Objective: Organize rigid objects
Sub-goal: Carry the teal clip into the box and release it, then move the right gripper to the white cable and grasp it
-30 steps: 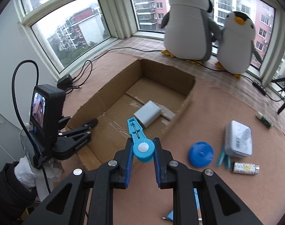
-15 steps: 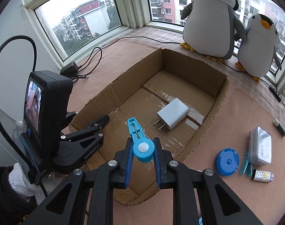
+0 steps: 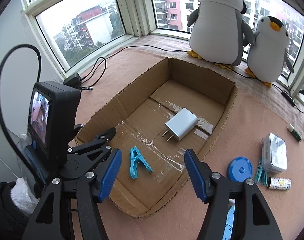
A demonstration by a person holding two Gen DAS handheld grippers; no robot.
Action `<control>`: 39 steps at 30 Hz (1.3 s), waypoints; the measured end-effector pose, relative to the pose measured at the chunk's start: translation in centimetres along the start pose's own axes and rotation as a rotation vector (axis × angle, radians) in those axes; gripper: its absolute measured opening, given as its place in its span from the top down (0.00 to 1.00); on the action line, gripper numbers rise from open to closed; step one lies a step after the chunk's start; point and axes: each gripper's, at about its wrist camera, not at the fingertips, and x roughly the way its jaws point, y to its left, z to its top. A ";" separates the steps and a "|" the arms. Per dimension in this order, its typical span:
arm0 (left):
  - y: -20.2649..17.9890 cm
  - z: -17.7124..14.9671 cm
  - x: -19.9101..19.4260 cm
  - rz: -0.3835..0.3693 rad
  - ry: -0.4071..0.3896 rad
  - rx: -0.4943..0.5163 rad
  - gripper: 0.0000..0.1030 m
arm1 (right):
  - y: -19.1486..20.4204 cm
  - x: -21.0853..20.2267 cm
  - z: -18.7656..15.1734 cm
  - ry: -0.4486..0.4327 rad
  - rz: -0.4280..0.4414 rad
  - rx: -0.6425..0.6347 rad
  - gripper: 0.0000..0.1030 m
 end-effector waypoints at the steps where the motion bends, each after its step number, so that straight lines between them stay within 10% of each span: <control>1: 0.0 0.0 0.0 0.000 0.000 0.000 0.72 | -0.2 -0.3 -0.1 -0.005 0.000 0.008 0.41; 16: 0.1 0.0 0.0 -0.002 -0.002 -0.001 0.72 | -6.4 -4.2 -4.2 0.009 -0.036 0.018 0.41; 39: 0.2 -0.2 0.1 -0.006 -0.003 -0.006 0.72 | -9.5 1.8 -5.8 0.195 -0.035 -0.183 0.48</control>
